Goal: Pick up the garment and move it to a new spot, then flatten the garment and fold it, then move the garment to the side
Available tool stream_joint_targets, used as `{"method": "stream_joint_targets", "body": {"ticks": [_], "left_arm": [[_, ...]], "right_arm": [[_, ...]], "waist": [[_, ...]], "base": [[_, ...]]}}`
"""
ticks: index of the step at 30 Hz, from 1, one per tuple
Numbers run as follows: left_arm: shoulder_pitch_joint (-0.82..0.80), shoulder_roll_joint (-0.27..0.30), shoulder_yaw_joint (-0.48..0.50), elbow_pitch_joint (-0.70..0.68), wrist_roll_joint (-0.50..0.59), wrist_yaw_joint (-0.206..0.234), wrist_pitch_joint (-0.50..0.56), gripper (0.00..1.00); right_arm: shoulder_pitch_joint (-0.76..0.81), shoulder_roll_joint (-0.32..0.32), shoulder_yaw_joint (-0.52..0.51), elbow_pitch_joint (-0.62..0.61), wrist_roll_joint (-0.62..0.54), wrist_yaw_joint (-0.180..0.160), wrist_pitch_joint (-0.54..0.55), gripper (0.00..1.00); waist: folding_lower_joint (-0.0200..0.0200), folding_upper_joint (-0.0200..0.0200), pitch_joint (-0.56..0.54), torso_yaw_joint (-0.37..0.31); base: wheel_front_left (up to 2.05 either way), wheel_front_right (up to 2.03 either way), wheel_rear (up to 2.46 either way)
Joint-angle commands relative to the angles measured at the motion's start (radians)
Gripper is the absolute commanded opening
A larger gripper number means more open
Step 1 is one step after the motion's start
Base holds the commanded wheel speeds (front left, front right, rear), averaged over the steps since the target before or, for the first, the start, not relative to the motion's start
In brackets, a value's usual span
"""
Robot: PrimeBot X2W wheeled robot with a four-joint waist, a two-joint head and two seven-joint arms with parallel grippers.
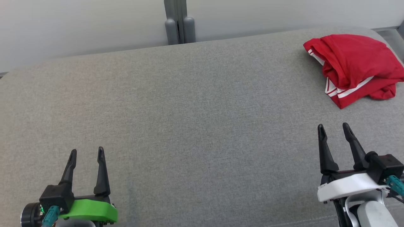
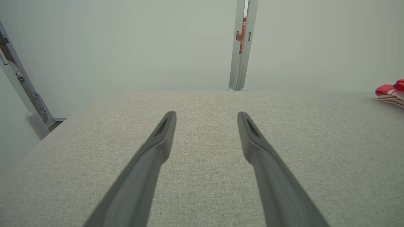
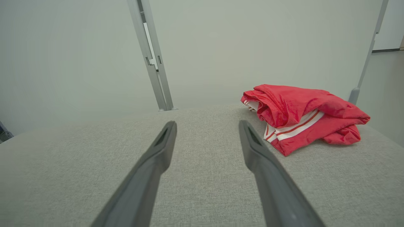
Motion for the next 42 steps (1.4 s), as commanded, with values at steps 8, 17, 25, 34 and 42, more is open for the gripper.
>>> {"method": "stream_joint_targets", "body": {"ticks": [8,17,25,34,42], "left_arm": [[0.020,0.001,0.010,0.031,0.004,-0.009,0.001,1.00],[0.022,-0.001,0.019,0.048,0.000,-0.016,0.001,1.00],[0.022,-0.002,0.023,0.053,-0.006,-0.017,0.001,1.00],[0.020,-0.003,0.022,0.062,-0.004,-0.016,0.001,1.00],[-0.004,-0.009,0.028,0.108,-0.085,-0.018,0.032,0.00]], "right_arm": [[0.075,0.037,-0.016,-0.029,-0.030,-0.001,-0.002,1.00],[0.086,0.049,-0.010,-0.030,-0.052,-0.001,-0.002,1.00],[0.087,0.052,-0.008,-0.026,-0.055,-0.001,-0.002,1.00],[0.085,0.056,0.001,-0.015,-0.050,-0.001,-0.002,1.00],[0.082,0.058,0.003,0.020,0.038,0.000,0.020,0.00]], "waist": [[0.0001,0.0000,-0.046,0.042],[0.0001,0.0000,-0.052,0.057],[0.0001,0.0000,-0.051,0.056],[0.0001,0.0000,-0.055,0.057],[0.0001,0.0000,-0.056,0.056]], "base": [[0.00,0.00,0.00],[0.00,0.00,0.00],[0.00,0.00,0.00],[0.00,0.00,0.00],[0.00,0.00,0.00]]}}
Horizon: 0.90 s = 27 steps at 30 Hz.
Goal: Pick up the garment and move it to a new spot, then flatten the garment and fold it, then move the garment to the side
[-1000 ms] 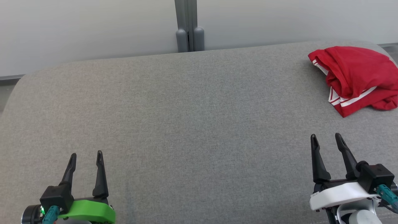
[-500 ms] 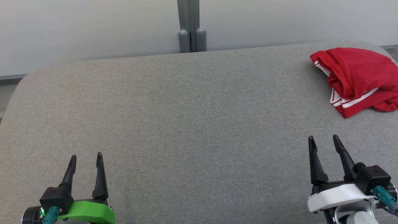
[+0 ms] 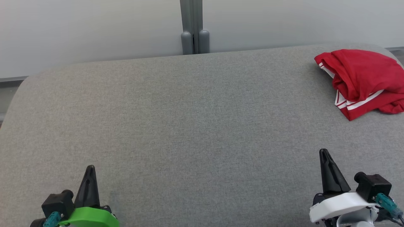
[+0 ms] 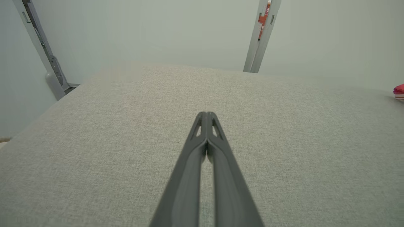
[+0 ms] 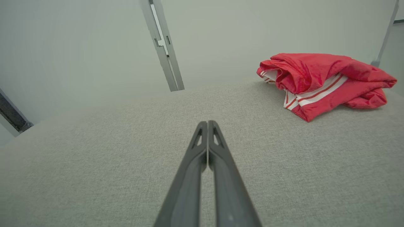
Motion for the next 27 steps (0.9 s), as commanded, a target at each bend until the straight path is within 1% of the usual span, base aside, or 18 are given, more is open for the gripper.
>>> {"method": "stream_joint_targets", "body": {"ticks": [1,14,27], "left_arm": [[-0.018,0.004,0.009,-0.012,-0.049,-0.001,0.011,0.00],[-0.029,0.005,0.008,-0.028,-0.292,-0.004,0.065,0.00],[-0.044,0.006,0.012,-0.035,-0.495,-0.007,0.116,0.00]], "right_arm": [[-0.015,-0.004,-0.004,-0.012,0.050,0.000,0.008,0.00],[-0.042,-0.009,-0.015,0.007,0.290,0.000,0.062,0.00],[-0.064,-0.011,-0.026,0.021,0.491,0.000,0.109,0.00]], "waist": [[0.0000,0.0000,0.000,0.000],[0.0000,0.0000,-0.003,-0.002],[0.0000,0.0000,-0.006,-0.004]], "base": [[0.00,0.00,0.00],[0.00,0.00,0.00],[0.00,0.00,0.00]]}}
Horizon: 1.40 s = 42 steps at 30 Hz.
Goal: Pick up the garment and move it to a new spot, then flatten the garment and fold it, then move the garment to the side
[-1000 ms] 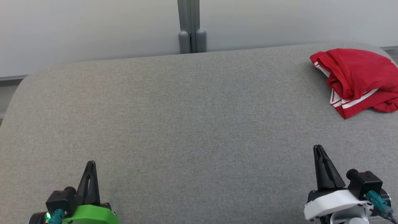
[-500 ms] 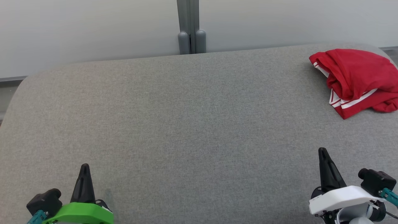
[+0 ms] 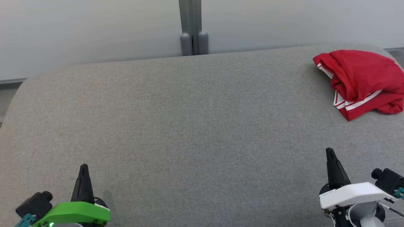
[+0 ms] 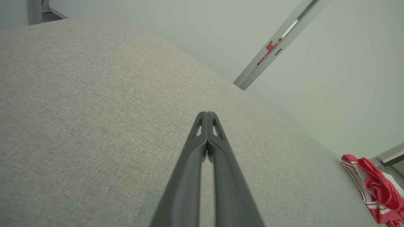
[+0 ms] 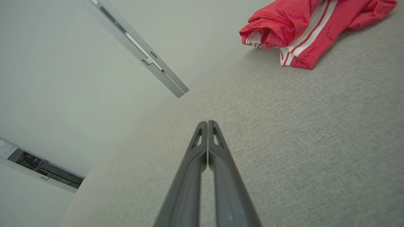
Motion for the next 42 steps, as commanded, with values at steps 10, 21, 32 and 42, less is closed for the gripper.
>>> {"method": "stream_joint_targets", "body": {"ticks": [10,21,32,42], "left_arm": [[-0.039,0.007,0.008,-0.020,-0.165,-0.008,0.040,0.00],[-0.050,0.008,0.012,-0.023,-0.302,-0.009,0.075,0.00],[-0.059,0.009,0.016,-0.026,-0.428,-0.010,0.107,0.00],[-0.066,0.009,0.019,-0.029,-0.528,-0.012,0.134,0.00]], "right_arm": [[-0.042,-0.007,-0.013,0.001,0.162,0.000,0.037,0.00],[-0.055,-0.006,-0.023,0.011,0.295,0.000,0.072,0.00],[-0.068,-0.005,-0.033,0.020,0.416,0.000,0.103,0.00],[-0.079,-0.003,-0.042,0.028,0.514,0.000,0.130,0.00]], "waist": [[0.0000,-0.0001,-0.002,-0.002],[0.0000,-0.0001,-0.005,-0.003],[0.0000,-0.0001,-0.007,-0.005],[0.0000,-0.0001,-0.009,-0.007]], "base": [[0.00,0.00,0.00],[0.00,0.00,0.00],[0.00,0.00,0.00],[0.00,0.00,0.00]]}}
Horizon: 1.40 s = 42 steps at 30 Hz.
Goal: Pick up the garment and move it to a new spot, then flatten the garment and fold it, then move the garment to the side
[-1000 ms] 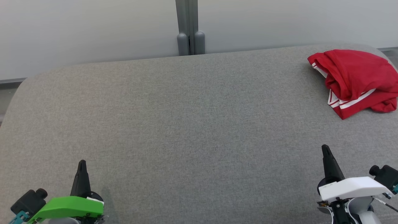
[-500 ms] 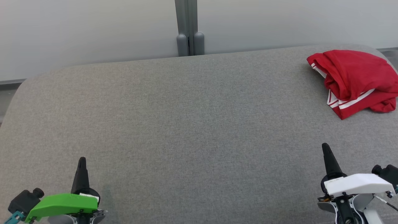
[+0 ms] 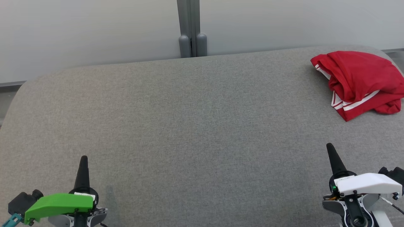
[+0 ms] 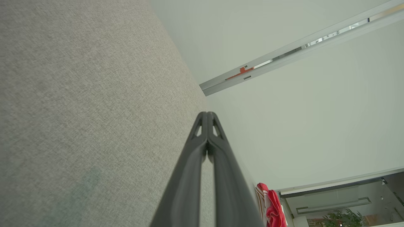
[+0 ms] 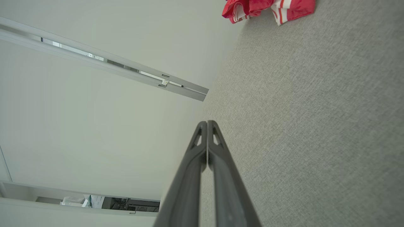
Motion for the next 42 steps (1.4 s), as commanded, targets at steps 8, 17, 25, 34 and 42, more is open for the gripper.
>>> {"method": "stream_joint_targets", "body": {"ticks": [8,17,25,34,42], "left_arm": [[-0.029,0.009,0.007,-0.012,-0.091,-0.005,0.024,0.00],[-0.035,0.009,0.010,-0.015,-0.172,-0.007,0.045,0.00],[-0.039,0.009,0.012,-0.016,-0.237,-0.008,0.062,0.00],[-0.043,0.010,0.013,-0.017,-0.306,-0.009,0.080,0.00],[-0.048,0.010,0.015,-0.018,-0.364,-0.009,0.093,0.00]], "right_arm": [[-0.029,-0.001,-0.011,0.001,0.088,0.001,0.026,0.00],[-0.037,0.001,-0.018,0.008,0.165,0.000,0.047,0.00],[-0.043,0.003,-0.025,0.013,0.228,0.000,0.065,0.00],[-0.049,0.005,-0.032,0.019,0.293,0.000,0.084,0.00],[-0.056,0.007,-0.038,0.023,0.347,0.000,0.099,0.00]], "waist": [[0.0000,0.0000,-0.002,-0.001],[0.0000,0.0000,-0.004,-0.003],[0.0000,0.0000,-0.006,-0.004],[0.0000,0.0000,-0.008,-0.005],[0.0000,0.0000,-0.009,-0.007]], "base": [[0.00,0.00,0.00],[0.00,0.00,0.00],[0.00,0.00,0.00],[0.00,0.00,0.00],[0.00,0.00,0.00]]}}
